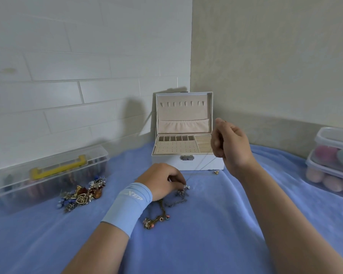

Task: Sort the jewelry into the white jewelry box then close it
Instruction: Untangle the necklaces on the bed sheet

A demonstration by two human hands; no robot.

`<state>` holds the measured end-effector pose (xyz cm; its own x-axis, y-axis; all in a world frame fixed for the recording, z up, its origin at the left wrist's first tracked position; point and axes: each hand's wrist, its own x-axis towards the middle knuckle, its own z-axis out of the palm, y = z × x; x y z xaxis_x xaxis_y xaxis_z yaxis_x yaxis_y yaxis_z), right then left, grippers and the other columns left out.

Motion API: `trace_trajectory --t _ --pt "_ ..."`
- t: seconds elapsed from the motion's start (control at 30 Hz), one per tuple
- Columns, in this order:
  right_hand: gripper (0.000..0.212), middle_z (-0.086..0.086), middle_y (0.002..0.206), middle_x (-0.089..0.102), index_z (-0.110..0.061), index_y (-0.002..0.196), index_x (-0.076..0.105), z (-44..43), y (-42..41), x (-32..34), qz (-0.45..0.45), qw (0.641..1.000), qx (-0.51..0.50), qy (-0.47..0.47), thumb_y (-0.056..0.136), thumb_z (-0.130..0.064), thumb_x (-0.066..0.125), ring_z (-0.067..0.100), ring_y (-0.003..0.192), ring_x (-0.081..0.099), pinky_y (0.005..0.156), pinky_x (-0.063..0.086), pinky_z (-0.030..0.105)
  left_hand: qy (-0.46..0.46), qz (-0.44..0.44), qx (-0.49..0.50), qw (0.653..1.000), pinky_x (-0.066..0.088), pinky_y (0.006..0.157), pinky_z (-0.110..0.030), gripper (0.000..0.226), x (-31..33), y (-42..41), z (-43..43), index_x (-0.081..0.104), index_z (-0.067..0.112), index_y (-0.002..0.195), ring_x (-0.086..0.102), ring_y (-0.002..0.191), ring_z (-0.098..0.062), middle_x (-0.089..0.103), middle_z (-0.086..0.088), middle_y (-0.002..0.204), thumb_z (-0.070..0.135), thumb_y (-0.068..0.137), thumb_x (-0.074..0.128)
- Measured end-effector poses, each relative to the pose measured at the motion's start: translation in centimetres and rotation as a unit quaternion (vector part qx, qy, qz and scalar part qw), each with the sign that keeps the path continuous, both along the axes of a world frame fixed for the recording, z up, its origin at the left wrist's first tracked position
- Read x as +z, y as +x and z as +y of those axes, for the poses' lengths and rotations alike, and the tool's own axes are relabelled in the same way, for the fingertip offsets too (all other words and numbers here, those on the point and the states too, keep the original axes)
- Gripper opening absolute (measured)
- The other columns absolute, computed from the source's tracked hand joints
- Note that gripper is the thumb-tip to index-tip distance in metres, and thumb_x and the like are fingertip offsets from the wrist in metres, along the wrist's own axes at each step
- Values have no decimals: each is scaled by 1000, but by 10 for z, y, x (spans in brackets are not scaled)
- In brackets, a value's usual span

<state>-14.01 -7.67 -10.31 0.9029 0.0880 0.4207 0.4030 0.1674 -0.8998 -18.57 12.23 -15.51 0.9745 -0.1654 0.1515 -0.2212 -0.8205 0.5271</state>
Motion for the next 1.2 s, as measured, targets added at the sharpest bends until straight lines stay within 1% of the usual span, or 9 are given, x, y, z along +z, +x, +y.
trace_trajectory --t 0.1,0.23,0.37,0.43,0.57,0.7,0.8,0.97,1.2 --pt "48 -3 47 28 -14 59 31 -1 0 1 4 999 -13 -47 103 -20 49 14 43 23 42 23 21 5 2 4 1000 41 70 -13 9 1 -1 5 71 37 82 56 75 2 65 18 80 29 88 70" --pt "36 0 53 31 -9 68 42 -11 -4 2 24 957 -11 -290 97 -23 58 13 47 25 44 24 21 -11 32 -18 999 40 67 -9 14 1 -3 8 70 35 91 53 72 0 65 16 80 21 89 68" --pt "29 -1 54 56 -15 63 48 -17 -9 0 127 793 69 -592 88 -26 59 14 47 41 51 33 23 1 13 -9 1000 39 68 -11 17 -1 -1 10 70 36 95 54 74 1 62 16 84 21 93 62" --pt "23 -5 64 71 -18 66 59 -16 -12 1 158 716 89 -674 84 -32 58 13 59 55 57 39 25 5 3 -4 1000 43 73 -16 22 -3 1 7 70 39 100 54 76 0 61 16 89 22 96 57" --pt "23 -13 48 61 -24 63 67 -10 -14 0 141 662 56 -734 81 -39 69 9 61 57 59 41 20 63 12 -42 997 45 96 -33 30 -12 7 -6 69 41 117 56 98 -9 54 10 108 22 100 53" --pt "24 -3 59 63 -16 88 72 -8 -8 -11 118 666 27 -736 72 -32 81 18 65 61 68 48 27 107 44 -36 993 43 100 -34 23 -14 13 -10 72 40 112 56 110 -12 54 11 115 29 99 57" --pt "35 -7 71 61 -30 106 63 -5 -7 -15 90 689 26 -719 77 -24 82 14 68 60 67 48 27 123 21 6 992 46 88 -30 13 -9 14 -9 72 35 97 59 102 -11 56 15 99 33 95 60" --pt "16 -9 91 73 -33 90 77 6 0 -28 53 719 50 -691 77 -26 82 12 83 66 68 51 24 152 -40 94 983 49 81 -30 11 -9 12 -5 65 32 92 62 97 -19 66 10 101 31 93 55" --pt "5 -7 77 73 -25 81 78 1 3 -28 71 740 52 -667 80 -30 79 8 61 60 60 51 23 124 -104 75 984 47 81 -30 12 -12 10 2 64 33 104 56 103 -15 56 11 112 31 93 63"
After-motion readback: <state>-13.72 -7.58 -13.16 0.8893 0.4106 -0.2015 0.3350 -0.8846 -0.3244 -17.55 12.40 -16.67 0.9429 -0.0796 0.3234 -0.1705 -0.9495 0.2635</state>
